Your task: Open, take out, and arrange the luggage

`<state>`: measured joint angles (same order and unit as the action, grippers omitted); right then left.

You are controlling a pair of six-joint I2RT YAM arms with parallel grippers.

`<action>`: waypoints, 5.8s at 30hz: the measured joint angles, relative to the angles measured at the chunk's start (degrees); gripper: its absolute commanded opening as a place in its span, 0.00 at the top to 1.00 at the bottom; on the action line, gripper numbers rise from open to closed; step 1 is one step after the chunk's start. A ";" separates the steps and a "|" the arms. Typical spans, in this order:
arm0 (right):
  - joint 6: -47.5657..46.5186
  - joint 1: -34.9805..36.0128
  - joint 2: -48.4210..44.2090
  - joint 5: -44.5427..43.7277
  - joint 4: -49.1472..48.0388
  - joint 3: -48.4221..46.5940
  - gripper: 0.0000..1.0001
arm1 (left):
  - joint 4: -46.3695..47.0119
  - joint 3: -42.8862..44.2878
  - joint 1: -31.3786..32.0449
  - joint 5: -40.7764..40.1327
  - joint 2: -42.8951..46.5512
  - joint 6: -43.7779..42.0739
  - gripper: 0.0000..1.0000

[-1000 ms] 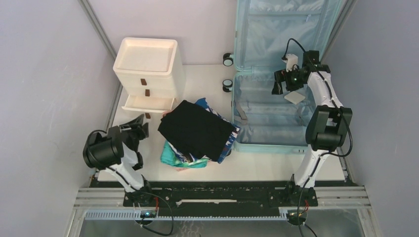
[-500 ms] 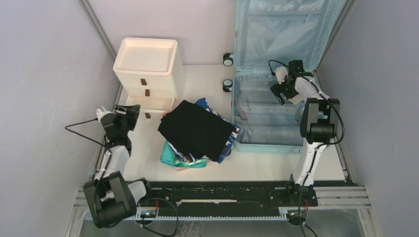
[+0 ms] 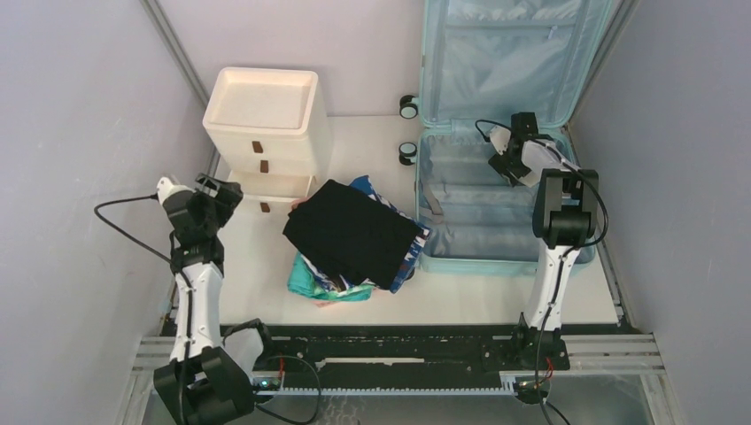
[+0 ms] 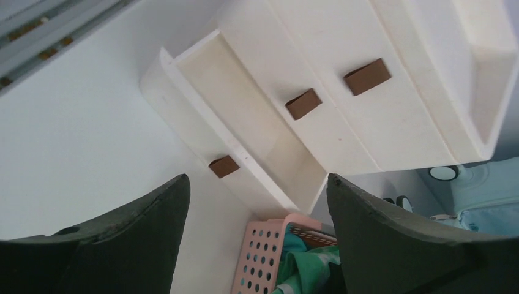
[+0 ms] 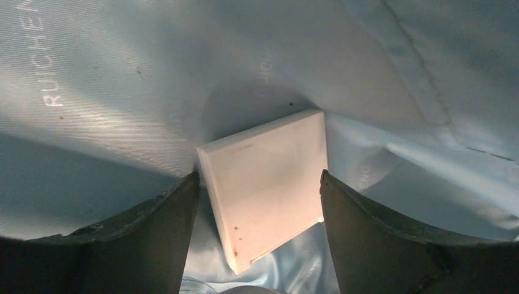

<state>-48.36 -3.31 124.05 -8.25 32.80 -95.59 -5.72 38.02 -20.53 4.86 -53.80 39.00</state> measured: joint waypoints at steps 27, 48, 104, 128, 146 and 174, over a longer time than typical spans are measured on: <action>-9.92 -0.85 -4.70 -1.05 -5.16 3.82 1.00 | 13.07 5.66 2.89 14.88 -1.20 3.89 0.00; 17.79 -4.76 -17.90 35.45 10.54 -4.04 1.00 | 40.00 7.98 21.11 26.32 -16.70 11.98 0.12; 116.58 5.03 -19.06 90.33 -73.92 8.02 0.32 | 56.89 44.19 48.68 38.45 -55.08 31.74 1.00; 74.20 1.36 -19.80 88.28 -25.55 0.31 0.00 | 22.80 25.77 36.09 35.52 -24.85 3.78 1.00; 47.76 -0.48 -19.80 76.78 2.45 -5.20 0.00 | -4.66 22.99 24.15 21.86 -6.27 -9.57 1.00; 42.25 -0.42 -16.81 73.05 7.41 -8.66 0.00 | 5.01 3.13 3.63 8.17 -10.82 16.68 1.00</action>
<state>-6.11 -3.73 107.24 64.79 40.21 -104.25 -0.71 41.15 -16.91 13.04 -64.62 55.68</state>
